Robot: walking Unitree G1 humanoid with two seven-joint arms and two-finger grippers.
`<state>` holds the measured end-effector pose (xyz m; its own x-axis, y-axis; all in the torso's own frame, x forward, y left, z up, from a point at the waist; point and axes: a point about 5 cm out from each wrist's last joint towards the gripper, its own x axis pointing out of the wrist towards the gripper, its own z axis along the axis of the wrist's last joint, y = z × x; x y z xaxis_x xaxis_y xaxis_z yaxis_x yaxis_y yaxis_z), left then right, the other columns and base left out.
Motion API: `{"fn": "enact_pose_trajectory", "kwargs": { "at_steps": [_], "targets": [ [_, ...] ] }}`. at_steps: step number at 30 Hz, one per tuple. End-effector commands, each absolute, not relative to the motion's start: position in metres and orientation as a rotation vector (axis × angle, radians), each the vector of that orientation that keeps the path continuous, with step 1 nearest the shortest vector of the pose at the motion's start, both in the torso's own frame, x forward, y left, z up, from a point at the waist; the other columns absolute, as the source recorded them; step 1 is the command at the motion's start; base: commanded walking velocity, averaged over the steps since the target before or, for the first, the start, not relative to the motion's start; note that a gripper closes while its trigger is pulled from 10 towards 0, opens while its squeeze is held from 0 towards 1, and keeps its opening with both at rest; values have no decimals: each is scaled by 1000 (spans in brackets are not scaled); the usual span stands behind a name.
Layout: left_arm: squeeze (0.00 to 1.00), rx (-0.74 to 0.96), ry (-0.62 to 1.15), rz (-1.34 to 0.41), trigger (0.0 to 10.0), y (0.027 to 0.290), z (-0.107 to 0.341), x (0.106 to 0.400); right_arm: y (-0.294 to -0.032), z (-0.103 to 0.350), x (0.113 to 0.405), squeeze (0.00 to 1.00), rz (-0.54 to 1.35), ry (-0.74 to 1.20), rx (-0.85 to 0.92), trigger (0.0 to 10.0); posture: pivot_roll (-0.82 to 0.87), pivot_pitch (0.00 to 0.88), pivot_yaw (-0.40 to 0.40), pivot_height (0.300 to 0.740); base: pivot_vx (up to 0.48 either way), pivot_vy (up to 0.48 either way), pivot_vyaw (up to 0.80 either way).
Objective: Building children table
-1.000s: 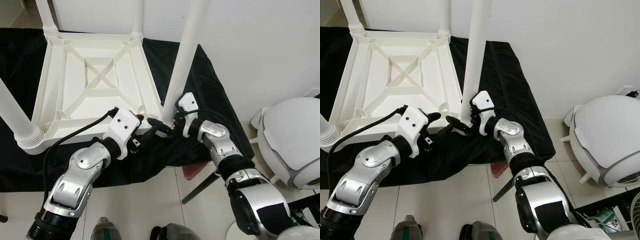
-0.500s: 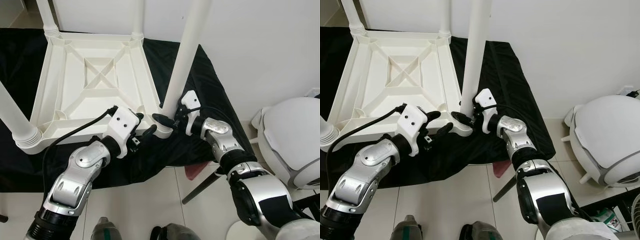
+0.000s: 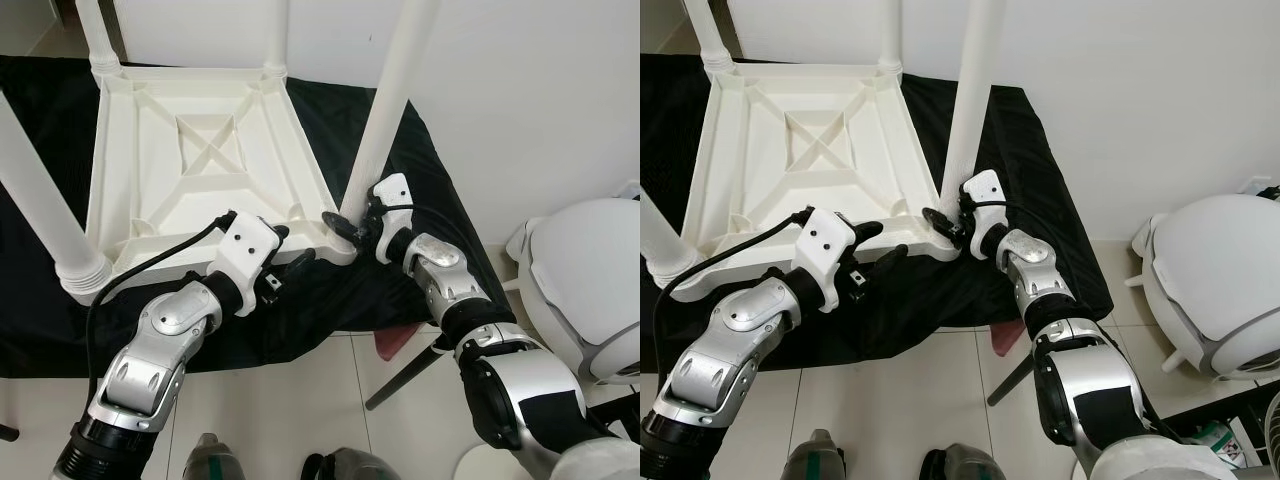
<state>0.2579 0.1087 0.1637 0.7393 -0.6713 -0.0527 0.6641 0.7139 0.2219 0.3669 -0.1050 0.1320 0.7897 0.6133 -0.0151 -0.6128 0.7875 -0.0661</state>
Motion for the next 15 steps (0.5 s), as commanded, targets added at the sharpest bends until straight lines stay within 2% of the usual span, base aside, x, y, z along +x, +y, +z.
{"fn": "enact_pose_trajectory", "kwargs": {
  "at_steps": [1, 8, 11, 15],
  "targets": [
    [0, 227, -17, -766, 10000, 105, 161, 255, -106, 132, 366, 0, 561, -3, -36, 10000, 64, 12, -119, 740, 0, 0, 0],
    [0, 225, -15, -768, 10000, 105, 160, 255, -96, 132, 360, 0, 486, -15, -13, 10000, 56, 14, -118, 740, 0, 0, 0],
    [0, 225, -17, -771, 10000, 104, 161, 257, -76, 138, 341, 0, 276, -71, 60, 10000, 55, 16, -120, 740, 0, 0, 0],
    [0, 224, -17, -772, 10000, 104, 161, 256, -70, 140, 333, 0, 241, -92, 63, 10000, 55, 17, -122, 740, 0, 0, 0]
  ]
}}
